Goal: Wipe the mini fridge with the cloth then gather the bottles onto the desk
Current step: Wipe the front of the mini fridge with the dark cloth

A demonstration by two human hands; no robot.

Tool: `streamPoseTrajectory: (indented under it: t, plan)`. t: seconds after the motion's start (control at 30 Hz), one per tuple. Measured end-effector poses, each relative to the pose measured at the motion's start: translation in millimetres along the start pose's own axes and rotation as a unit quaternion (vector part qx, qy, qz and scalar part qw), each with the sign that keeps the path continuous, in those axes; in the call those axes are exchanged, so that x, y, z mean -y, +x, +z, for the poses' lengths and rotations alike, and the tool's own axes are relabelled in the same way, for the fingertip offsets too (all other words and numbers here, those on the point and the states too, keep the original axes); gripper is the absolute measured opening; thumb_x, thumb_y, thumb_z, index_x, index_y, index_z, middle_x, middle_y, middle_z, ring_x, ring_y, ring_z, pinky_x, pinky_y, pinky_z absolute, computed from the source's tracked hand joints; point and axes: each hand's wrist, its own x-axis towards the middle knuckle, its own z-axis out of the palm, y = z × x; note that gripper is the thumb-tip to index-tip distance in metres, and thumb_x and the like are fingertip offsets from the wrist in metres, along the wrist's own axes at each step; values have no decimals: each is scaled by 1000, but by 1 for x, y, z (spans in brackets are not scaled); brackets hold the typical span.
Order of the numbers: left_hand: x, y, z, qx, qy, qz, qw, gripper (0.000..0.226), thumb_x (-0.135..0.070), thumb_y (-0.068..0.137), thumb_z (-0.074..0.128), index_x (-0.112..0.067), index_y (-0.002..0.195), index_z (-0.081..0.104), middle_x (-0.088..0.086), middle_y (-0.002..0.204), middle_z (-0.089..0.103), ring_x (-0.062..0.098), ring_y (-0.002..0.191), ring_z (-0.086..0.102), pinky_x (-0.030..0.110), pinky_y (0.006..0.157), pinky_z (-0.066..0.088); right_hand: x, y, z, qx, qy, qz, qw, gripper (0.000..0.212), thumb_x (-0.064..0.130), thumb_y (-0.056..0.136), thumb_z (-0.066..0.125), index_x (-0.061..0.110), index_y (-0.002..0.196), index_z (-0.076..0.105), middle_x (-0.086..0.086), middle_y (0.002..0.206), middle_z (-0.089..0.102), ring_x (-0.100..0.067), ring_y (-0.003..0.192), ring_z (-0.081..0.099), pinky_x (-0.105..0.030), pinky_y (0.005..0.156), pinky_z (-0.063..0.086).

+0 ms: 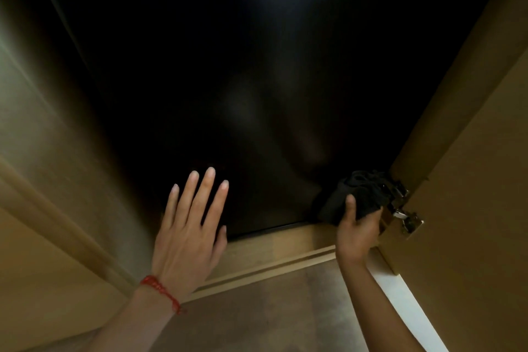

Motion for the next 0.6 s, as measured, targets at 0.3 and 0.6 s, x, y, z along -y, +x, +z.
streamPoseTrajectory:
  t: [0.3, 0.6]
  plan:
    - [-2, 2, -3, 3, -5, -1, 1000, 69, -31, 85, 36, -11, 146, 11, 18, 150, 16, 29, 143, 1, 45, 115, 7, 23, -6, 13, -36, 128, 85, 987, 41, 18, 90, 54, 2, 127, 45, -13, 128, 55, -18, 117, 50, -25, 92, 38]
    - [1, 1, -9, 24, -5, 6, 1000, 64, -30, 85, 35, -9, 143, 18, 17, 150, 16, 27, 143, 1, 46, 114, 10, 113, 17, 10, -73, 215, -15, 974, 41, 18, 88, 58, 4, 126, 49, -2, 120, 58, -6, 109, 54, -9, 89, 44]
